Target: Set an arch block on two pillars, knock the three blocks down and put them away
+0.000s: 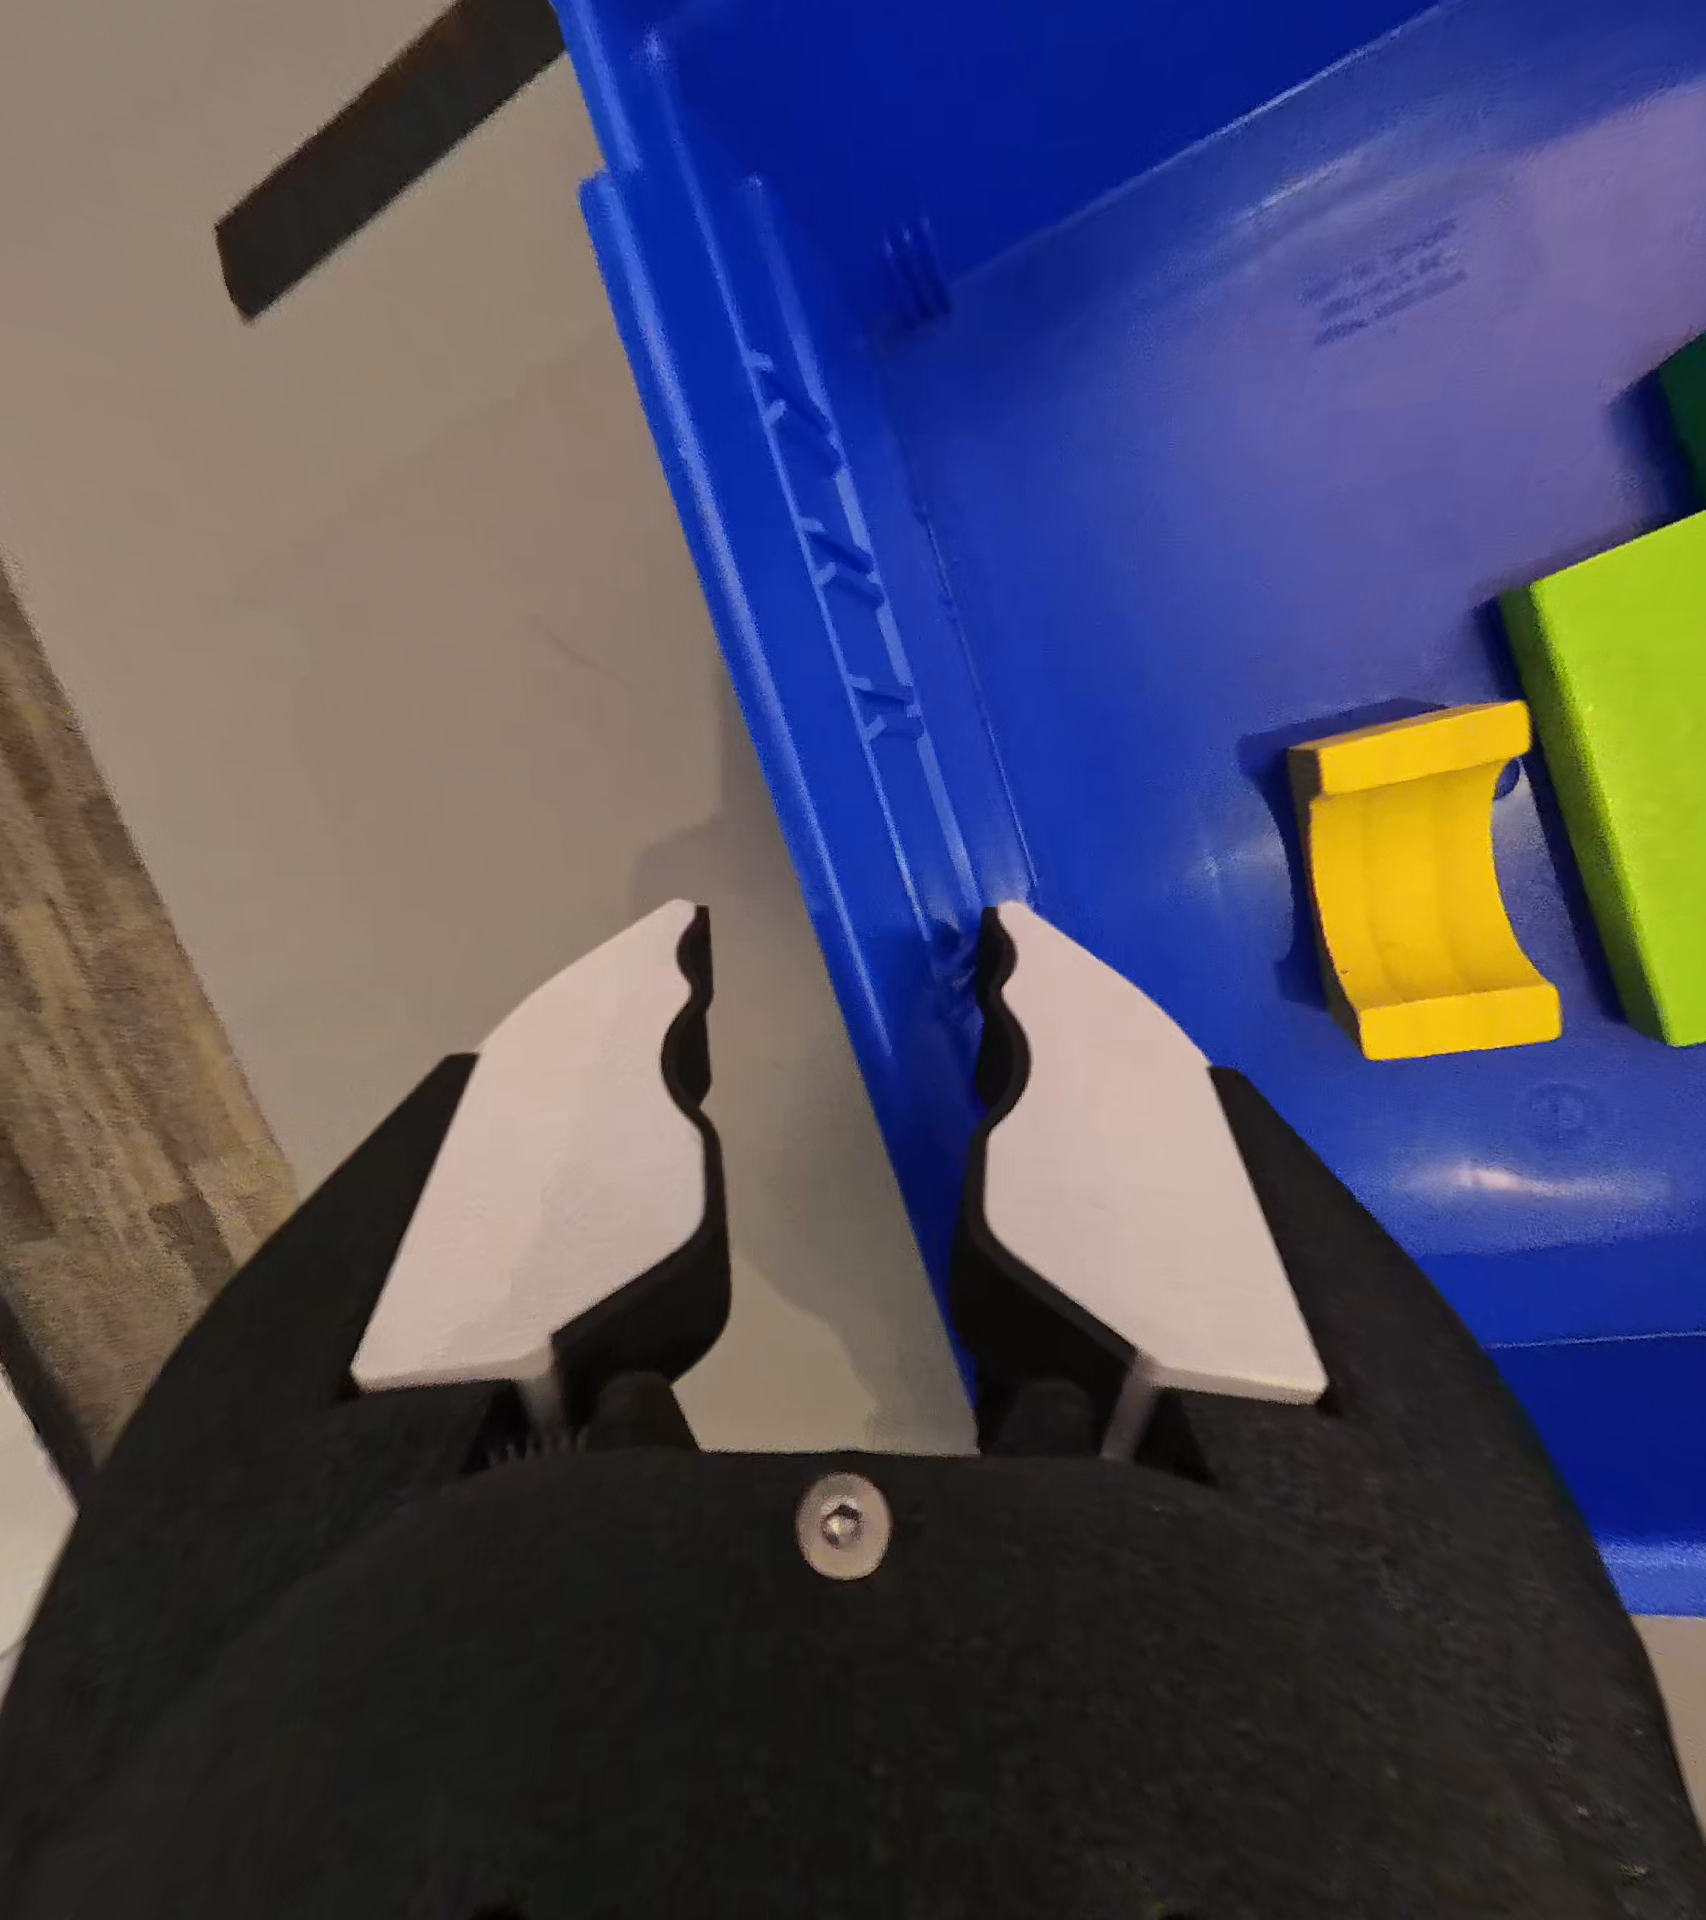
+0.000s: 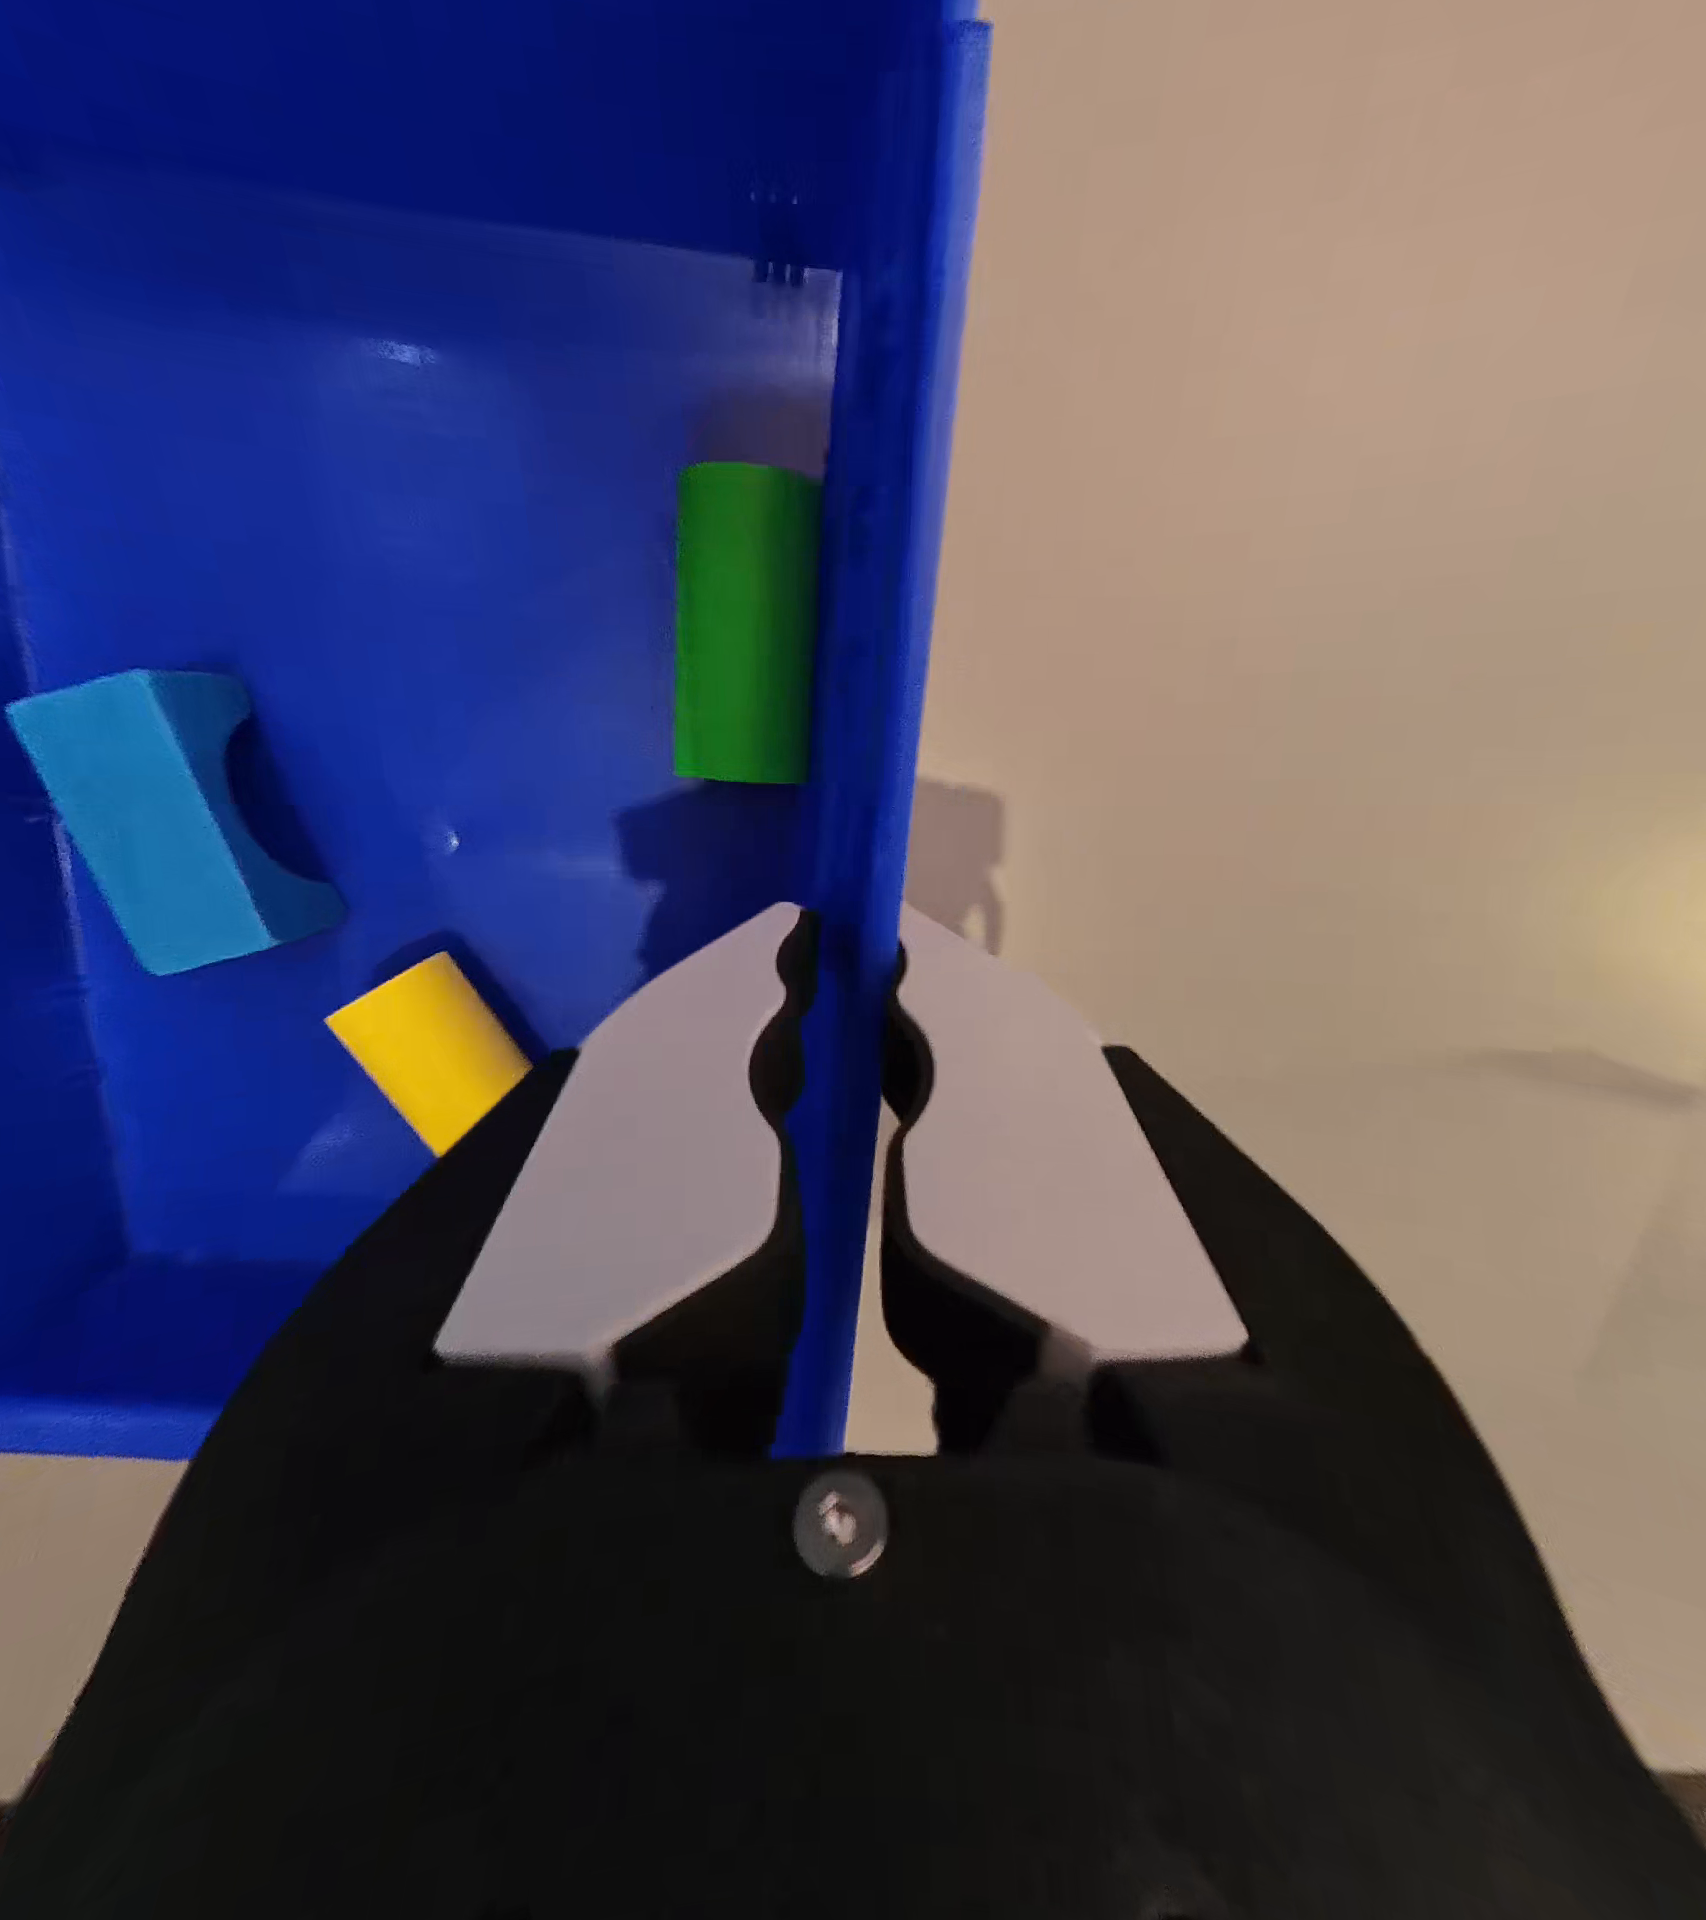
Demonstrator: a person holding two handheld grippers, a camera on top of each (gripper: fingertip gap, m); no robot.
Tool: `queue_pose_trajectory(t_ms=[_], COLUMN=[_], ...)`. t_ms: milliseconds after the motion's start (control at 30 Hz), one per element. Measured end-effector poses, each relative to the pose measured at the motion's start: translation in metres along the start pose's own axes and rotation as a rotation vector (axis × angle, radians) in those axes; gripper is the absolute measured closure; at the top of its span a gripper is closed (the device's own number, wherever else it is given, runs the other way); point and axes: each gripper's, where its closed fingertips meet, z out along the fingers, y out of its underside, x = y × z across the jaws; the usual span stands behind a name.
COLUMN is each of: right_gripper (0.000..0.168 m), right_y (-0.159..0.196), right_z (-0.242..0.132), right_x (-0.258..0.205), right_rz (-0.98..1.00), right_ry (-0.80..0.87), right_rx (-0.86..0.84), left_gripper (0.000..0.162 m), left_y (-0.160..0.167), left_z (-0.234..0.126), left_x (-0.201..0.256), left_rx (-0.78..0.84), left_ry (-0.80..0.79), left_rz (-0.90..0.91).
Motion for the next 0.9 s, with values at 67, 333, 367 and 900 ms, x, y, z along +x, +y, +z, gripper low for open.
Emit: queue_pose_trajectory(t_ms=[67,333,367,900], right_gripper=[0.159,0.161,0.161,0.133], right_y=[0.000,0.008,0.009,-0.035], right_z=[0.000,-0.002,-0.002,-0.080], right_x=[-0.001,0.025,0.027,0.011], right_rz=[0.025,0.097,0.106,-0.030], right_ry=[-0.048,-0.068,-0.069,0.114], right_rx=[0.009,0.032,0.036,0.383], left_gripper=[0.125,0.139,0.139,0.130], left_y=[0.001,0.021,0.024,-0.052], left_z=[0.001,0.006,0.006,-0.073], left_x=[0.005,-0.025,-0.030,0.094], left_rx=[-0.003,-0.021,-0.019,0.305], left_ry=[0.057,0.048,0.045,0.308], left_rz=[-0.035,-0.115,-0.129,0.064])
